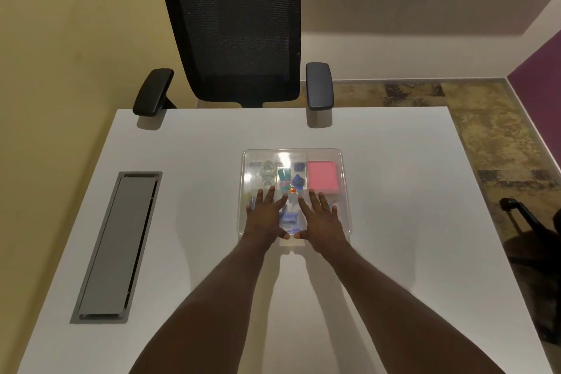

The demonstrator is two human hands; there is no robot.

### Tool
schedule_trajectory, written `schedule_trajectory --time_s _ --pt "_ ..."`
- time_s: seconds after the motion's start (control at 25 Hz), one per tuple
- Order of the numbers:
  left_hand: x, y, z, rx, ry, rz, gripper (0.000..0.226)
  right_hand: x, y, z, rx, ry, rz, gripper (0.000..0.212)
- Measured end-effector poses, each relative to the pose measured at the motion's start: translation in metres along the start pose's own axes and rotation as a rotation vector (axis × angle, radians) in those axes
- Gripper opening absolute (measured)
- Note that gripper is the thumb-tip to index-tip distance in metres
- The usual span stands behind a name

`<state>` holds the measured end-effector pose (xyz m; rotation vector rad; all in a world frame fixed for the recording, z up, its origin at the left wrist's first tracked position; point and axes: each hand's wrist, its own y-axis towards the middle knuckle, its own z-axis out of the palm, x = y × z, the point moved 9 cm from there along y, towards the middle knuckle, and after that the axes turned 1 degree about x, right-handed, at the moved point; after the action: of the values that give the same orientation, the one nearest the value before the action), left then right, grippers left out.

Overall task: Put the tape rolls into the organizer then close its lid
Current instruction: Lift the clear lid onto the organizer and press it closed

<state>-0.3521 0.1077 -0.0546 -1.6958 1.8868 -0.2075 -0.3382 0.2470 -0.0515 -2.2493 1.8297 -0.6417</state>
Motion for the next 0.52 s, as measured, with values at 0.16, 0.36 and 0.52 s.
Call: schedule_trajectory --time_s 0.16,0.36,0.52 --pt "0.000 0.015 -0.011 -0.023 -0.010 -0.006 0.112 -0.005 0.020 -0.009 -0.014 -0.011 -0.017 0.106" --pt "0.002 0.015 -0.016 -0.105 -0.020 -0.014 0.109 -0.006 0.024 -0.013 -0.054 0.001 -0.023 0.103" --pt "0.007 0.006 -0.011 -0.218 -0.148 -0.026 0.090 -0.006 0.020 -0.017 -0.177 0.014 -0.022 0.088"
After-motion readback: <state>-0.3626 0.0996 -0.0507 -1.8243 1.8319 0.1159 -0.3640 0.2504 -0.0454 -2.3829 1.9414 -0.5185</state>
